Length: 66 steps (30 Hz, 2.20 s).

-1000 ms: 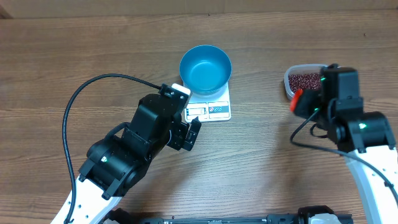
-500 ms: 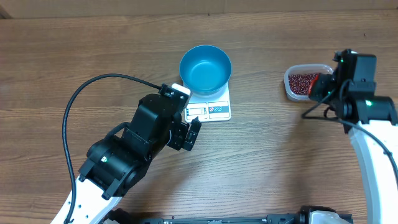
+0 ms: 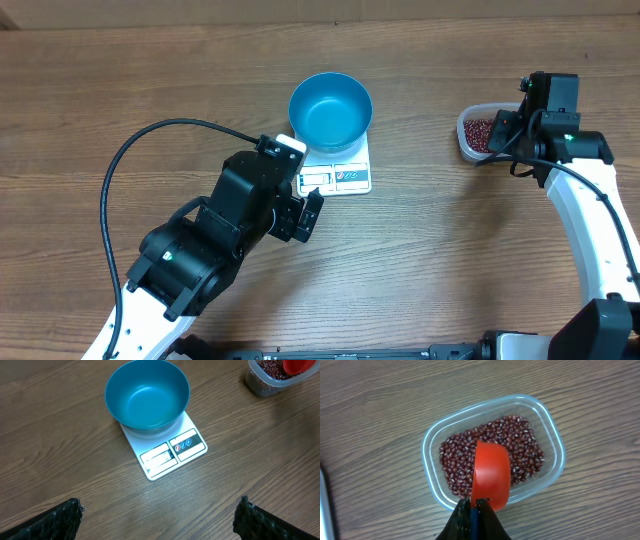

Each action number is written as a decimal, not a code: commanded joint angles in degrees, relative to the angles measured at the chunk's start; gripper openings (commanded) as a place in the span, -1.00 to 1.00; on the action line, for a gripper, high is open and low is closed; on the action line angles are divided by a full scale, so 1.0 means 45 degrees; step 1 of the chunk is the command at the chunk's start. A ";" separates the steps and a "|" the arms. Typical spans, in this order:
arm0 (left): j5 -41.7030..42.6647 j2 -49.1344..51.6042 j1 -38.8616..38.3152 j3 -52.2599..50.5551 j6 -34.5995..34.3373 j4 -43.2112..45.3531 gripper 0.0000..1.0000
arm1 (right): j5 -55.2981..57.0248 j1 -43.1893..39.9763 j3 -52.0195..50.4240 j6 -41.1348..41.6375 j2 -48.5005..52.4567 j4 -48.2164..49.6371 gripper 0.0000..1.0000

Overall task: Scoop item into bowl and weigh 150g on scale
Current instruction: 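Move the red scoop with the right gripper over the bean tub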

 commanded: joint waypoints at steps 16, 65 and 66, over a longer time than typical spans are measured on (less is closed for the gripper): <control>-0.0112 0.0044 0.0068 0.0087 0.0238 0.0015 0.99 | 0.0869 -0.0073 0.0068 -0.3177 0.0087 0.0850 -0.92; -0.0112 0.0185 0.0068 0.0087 0.0238 0.0015 0.99 | -0.1107 -0.1860 -0.0097 -0.4449 0.1030 0.0704 -0.92; -0.0112 0.0185 0.0068 0.0087 0.0238 0.0015 0.99 | -0.1112 -0.1860 -0.0117 -0.4449 0.1039 0.0704 -0.92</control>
